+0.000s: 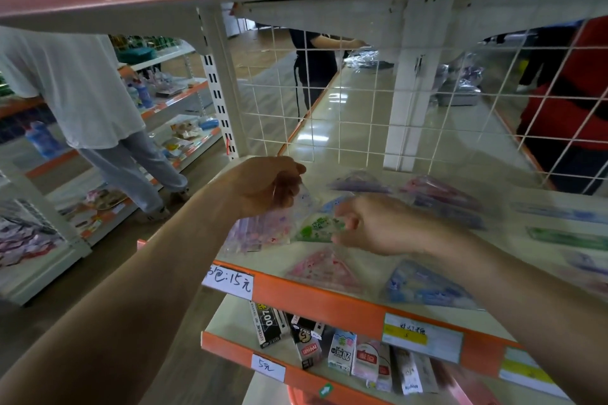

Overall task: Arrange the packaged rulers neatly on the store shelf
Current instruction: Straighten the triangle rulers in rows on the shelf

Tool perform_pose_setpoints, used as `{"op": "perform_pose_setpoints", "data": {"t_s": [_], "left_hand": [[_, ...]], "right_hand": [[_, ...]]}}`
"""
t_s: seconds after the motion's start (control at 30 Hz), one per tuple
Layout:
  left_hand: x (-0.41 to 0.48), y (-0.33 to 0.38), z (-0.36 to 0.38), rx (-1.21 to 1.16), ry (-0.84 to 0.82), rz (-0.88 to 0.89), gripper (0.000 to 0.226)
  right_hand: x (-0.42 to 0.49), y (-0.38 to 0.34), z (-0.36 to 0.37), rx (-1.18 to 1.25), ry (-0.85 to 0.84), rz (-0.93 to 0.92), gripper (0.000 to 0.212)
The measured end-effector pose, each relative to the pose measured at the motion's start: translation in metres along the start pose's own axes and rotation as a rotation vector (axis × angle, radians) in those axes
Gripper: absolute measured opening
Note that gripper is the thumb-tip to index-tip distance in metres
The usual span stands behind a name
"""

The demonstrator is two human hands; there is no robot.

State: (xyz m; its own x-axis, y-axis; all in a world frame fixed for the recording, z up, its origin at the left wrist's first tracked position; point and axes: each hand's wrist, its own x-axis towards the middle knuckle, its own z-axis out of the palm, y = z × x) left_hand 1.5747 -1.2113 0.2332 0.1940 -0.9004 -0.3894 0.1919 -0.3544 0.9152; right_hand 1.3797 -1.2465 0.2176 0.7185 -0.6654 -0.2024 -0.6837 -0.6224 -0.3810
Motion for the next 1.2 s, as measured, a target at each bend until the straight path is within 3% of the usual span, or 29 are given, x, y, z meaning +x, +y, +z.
{"op": "perform_pose_setpoints", "data": {"t_s": [0.17,0.23,0.63,0.87,0.97,1.1,1.2], "left_hand": [[0.002,0.000,0.037,-0.100,-0.070,0.118,0.017],[0.004,0.000,0.053,-0.091,-0.106,0.146,0.016],[0.019,0.005,0.087,0.124,-0.119,0.141,0.010],[0.030,0.002,0.099,0.058,-0.096,0.171,0.009],[0.033,0.002,0.105,0.052,-0.106,0.159,0.009],[0.037,0.005,0.115,0.095,-0.117,0.142,0.005],[0.039,0.006,0.116,0.103,-0.089,0.130,0.006]], "right_hand": [[0.004,0.018,-0.021,0.691,0.231,0.022,0.010],[0.003,0.025,-0.025,0.793,0.267,0.020,0.007],[-0.021,0.081,-0.058,0.893,0.532,0.093,0.015],[-0.036,0.105,-0.064,0.963,0.490,0.142,0.010],[-0.045,0.108,-0.065,0.873,0.456,0.139,0.006],[-0.047,0.113,-0.069,0.757,0.540,0.174,0.003],[-0.046,0.119,-0.068,0.825,0.572,0.231,0.005]]}}
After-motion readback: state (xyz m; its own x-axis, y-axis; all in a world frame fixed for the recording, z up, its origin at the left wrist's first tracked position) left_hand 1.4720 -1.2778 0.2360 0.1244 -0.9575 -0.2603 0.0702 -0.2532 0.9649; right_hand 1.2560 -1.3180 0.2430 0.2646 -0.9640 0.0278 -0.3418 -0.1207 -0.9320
